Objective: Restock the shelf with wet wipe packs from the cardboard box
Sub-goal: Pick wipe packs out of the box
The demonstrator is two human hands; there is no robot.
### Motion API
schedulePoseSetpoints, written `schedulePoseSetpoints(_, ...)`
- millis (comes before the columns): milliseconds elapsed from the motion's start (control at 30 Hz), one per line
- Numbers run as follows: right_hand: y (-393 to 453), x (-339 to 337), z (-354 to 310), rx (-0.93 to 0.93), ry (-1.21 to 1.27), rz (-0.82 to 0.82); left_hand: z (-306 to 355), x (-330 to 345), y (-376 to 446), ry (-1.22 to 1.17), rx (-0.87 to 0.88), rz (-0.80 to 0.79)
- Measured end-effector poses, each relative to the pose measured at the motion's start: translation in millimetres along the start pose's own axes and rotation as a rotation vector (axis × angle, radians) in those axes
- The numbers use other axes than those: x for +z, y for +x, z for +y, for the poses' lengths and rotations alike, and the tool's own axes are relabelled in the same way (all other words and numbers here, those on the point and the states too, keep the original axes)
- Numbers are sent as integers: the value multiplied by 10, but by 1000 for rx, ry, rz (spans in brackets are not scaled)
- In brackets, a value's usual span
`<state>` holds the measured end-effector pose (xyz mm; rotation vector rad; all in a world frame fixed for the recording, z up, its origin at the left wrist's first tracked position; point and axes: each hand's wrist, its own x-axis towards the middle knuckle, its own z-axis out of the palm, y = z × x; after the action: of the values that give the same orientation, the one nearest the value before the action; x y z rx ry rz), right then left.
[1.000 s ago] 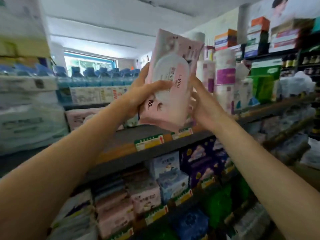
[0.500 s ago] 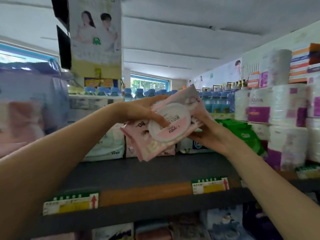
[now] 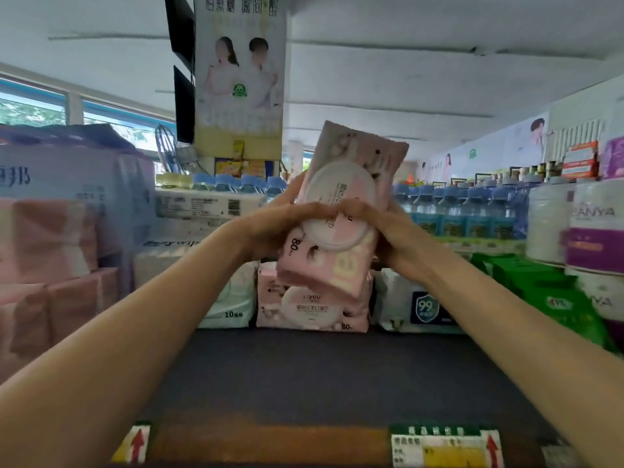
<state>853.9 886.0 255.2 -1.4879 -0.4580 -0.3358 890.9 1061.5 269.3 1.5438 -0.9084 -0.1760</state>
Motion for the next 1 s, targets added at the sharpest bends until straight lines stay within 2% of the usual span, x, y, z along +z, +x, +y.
schedulePoseSetpoints(33, 78, -21, -81, -69, -108, 5, -2, -39, 33, 21, -14, 11)
schedulePoseSetpoints(100, 261, -72, -274, -199, -479, 6, 46, -117, 48, 81, 17, 99)
schedulePoseSetpoints(200, 509, -101, -454, -274, -953, -125, 28, -321, -1, 83, 85, 353)
schedulePoseSetpoints(267, 642, -116, -499, -240, -1112, -281, -79, -406, -48, 208, 54, 471)
schedulePoseSetpoints(367, 861, -28, -436, -100, -1254, -469, -279, -430, -69, 565, -14, 389)
schedulePoseSetpoints(433, 980, 97, -254, -6, -1378, -541, -360, -386, -108, 699, -55, 360)
schedulePoseSetpoints(533, 1172, 135, 4, 159, -1453, -593, -455, -335, -74, 876, -66, 494)
schedulePoseSetpoints(700, 1103, 138, -190, 70, -1501, -514, -541, -374, -17, 997, -121, 573)
schedulePoseSetpoints(800, 902, 48, -96, 114, -1493, -440, -545, -298, 11, 994, -128, 675)
schedulePoseSetpoints(900, 685, -63, -58, 120, -1492, -348, -455, -147, -4, 933, -35, 734)
schedulePoseSetpoints(1000, 403, -126, -181, 72, -1577, -205, -381, 39, -25, 857, 80, 663)
